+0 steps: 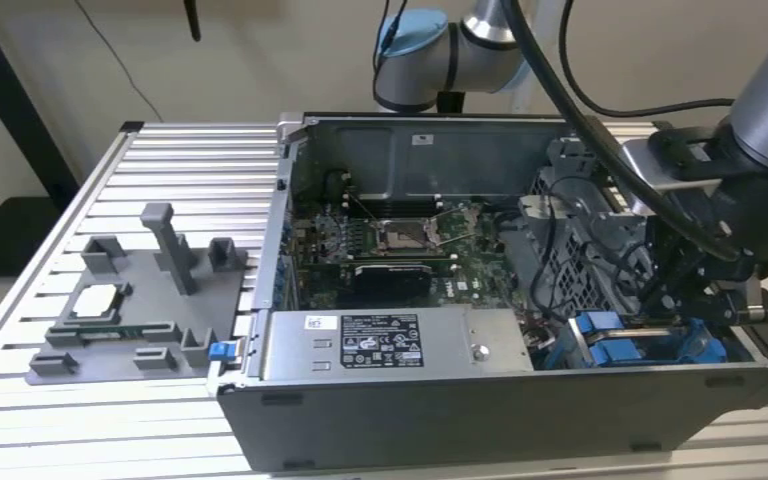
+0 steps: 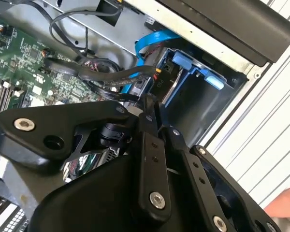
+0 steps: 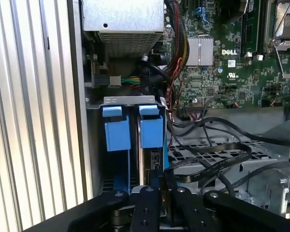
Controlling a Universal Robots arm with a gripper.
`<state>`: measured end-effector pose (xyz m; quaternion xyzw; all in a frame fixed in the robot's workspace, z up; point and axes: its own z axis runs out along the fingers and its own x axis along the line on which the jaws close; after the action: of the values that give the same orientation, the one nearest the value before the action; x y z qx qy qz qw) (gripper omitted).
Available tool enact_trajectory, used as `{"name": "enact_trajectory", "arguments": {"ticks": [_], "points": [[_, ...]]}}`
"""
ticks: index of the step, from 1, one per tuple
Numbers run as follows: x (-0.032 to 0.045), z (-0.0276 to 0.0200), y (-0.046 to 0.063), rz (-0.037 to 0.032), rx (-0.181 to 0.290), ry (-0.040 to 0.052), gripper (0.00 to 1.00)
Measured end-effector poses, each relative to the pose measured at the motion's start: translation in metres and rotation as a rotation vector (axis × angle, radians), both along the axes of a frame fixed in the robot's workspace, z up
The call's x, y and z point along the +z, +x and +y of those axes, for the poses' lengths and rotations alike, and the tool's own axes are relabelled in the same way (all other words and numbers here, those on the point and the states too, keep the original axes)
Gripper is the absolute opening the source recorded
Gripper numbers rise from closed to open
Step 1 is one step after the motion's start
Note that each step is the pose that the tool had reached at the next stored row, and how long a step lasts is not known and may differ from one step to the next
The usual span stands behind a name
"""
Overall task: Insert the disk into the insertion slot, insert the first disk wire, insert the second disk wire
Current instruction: 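Insert the second disk wire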
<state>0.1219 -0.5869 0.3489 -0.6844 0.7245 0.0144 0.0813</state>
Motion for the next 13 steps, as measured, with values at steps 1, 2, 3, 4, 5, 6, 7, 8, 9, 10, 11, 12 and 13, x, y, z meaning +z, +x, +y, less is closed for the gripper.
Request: {"name": "enact_trajectory", "arguments": {"ticks": [1,2,3,4,5,6,7,8,9,10,11,12,13], "points": [[-0.0003,-0.0001,0.0000,0.0000,0.000,-0.0001,0.00],[-0.0008,-0.0001,0.0000,0.0000,0.000,-0.0001,0.00],[-0.0011,-0.0001,0.0000,0.0000,0.000,-0.0001,0.00],[-0.0014,-0.0002,0.0000,0.0000,0.000,-0.0002,0.00],[-0.0017,-0.0002,0.0002,0.0000,0.000,-0.0001,0.00],[-0.0019,-0.0002,0.0003,0.0000,0.000,-0.0001,0.00],[-0.0022,-0.0001,0.0005,0.0000,0.000,0.0000,0.00],[-0.0026,-0.0001,0.0007,0.0000,0.000,0.0001,0.00],[-0.0029,-0.0002,0.0009,0.0000,0.000,0.0001,0.00],[-0.0033,-0.0001,0.0009,0.0000,0.000,0.0001,0.00],[-0.0036,-0.0001,0.0010,0.0000,0.000,0.0001,0.00],[-0.0039,-0.0002,0.0010,0.0000,0.000,0.0000,0.00],[-0.0043,-0.0001,0.0011,-0.0001,0.000,0.0000,0.00]]}}
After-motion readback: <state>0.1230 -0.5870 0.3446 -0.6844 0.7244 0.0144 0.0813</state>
